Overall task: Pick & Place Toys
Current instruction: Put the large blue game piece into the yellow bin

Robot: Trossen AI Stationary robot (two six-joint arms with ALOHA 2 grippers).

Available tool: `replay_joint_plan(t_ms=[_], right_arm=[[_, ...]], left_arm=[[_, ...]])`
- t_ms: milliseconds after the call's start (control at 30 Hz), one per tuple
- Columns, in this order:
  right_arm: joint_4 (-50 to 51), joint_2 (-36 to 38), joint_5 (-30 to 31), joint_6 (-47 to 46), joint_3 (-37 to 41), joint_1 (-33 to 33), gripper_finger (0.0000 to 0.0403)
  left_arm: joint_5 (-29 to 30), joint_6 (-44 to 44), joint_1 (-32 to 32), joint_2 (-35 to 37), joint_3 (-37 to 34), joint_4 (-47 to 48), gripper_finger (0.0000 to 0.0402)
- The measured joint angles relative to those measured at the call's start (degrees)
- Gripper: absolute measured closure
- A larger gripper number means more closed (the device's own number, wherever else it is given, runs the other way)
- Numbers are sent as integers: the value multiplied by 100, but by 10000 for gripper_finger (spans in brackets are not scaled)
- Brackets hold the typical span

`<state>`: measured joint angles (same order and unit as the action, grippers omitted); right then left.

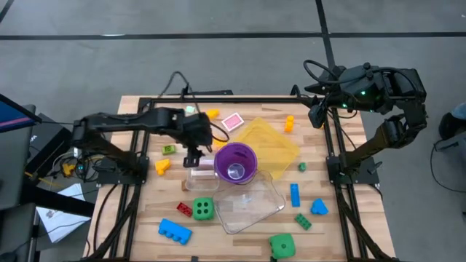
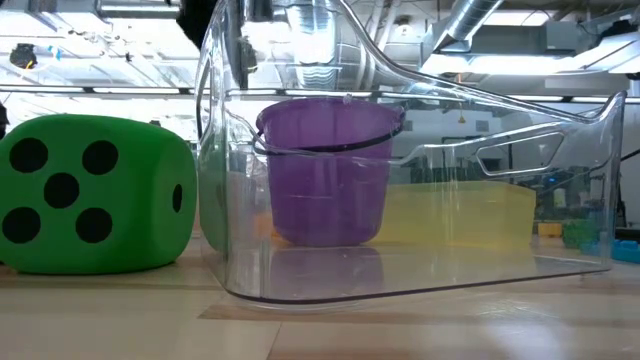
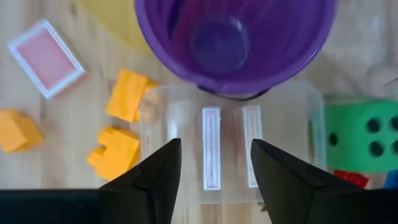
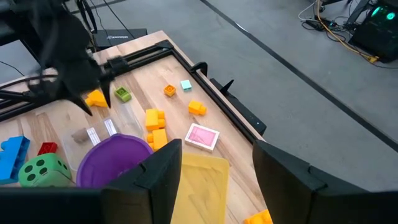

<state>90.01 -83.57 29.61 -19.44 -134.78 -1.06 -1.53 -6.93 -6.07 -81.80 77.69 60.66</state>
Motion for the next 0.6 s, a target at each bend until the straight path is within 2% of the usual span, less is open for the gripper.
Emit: replay_joint_plan(t_ms=[200, 367, 600], right_arm=[[0, 0, 15, 55, 0, 0, 212], [-1, 0, 31, 54, 0, 6, 212], [-2, 0, 37, 40, 0, 4, 212]], left_arm=[[40, 596, 0, 702, 0, -135, 211], [490, 1175, 0, 1083, 0, -164, 208], [959, 1532, 0, 1329, 0, -163, 208]])
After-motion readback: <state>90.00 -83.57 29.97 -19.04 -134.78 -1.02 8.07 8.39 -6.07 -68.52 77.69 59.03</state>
